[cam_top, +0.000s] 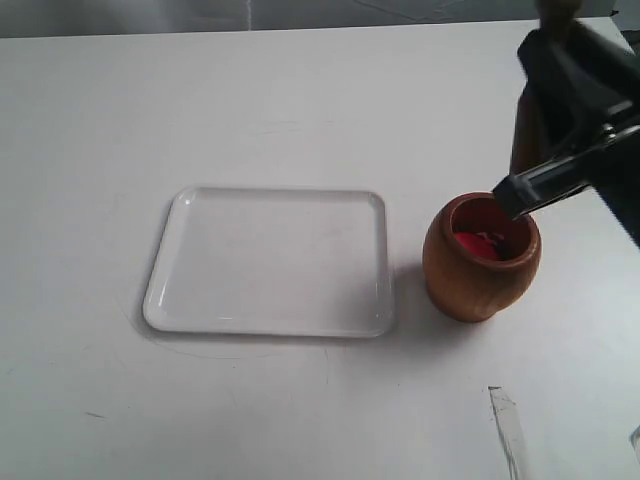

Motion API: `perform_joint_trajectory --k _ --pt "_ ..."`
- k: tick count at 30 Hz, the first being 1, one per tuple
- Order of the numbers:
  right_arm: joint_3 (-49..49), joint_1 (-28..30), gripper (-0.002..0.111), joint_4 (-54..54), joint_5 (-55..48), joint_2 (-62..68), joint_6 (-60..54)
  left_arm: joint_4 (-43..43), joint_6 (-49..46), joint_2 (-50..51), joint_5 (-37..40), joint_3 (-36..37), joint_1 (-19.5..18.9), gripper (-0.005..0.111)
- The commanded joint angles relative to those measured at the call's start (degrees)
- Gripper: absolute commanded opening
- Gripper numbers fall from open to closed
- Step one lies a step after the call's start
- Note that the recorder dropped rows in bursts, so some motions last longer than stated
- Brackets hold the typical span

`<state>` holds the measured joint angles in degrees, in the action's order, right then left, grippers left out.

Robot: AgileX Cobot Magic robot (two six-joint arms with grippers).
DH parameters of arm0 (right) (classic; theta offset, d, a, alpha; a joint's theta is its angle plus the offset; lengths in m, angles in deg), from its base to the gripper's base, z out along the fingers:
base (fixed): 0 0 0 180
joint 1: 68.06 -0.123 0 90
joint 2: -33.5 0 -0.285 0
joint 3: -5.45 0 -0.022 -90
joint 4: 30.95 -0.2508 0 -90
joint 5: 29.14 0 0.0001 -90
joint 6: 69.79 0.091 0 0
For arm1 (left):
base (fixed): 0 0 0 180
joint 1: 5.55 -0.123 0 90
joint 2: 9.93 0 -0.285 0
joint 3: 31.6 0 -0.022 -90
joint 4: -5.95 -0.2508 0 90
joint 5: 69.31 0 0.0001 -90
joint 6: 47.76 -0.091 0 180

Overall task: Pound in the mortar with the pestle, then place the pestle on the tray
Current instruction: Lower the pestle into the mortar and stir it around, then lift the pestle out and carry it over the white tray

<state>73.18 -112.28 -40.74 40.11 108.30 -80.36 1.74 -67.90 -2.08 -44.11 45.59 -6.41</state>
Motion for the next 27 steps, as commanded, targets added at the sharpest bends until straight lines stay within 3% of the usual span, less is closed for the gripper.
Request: perform_joint_trajectory --k 1,9,20,24,27 --pt "0.01 0.12 0.000 1.66 0.63 -4.21 -1.88 0.42 0.47 -0.07 -0.17 0.03 0.44 0.000" --pt "0.01 0.12 0.000 1.37 -1.92 2.93 -3.07 0.42 0.47 -0.07 -0.17 0.03 0.44 0.000" --pt "0.01 0.12 0.000 -0.85 0.71 28.16 0.35 0.42 0.47 -0.07 -0.17 0.03 0.44 0.000" --pt "0.01 0.12 0.000 -3.24 0.71 24.13 -0.43 0.42 0.47 -0.07 -0.17 0.03 0.44 0.000" --pt "0.01 0.12 0.000 -3.25 0.71 13.00 -3.46 0.42 0.47 -0.07 -0.17 0.03 0.44 0.000"
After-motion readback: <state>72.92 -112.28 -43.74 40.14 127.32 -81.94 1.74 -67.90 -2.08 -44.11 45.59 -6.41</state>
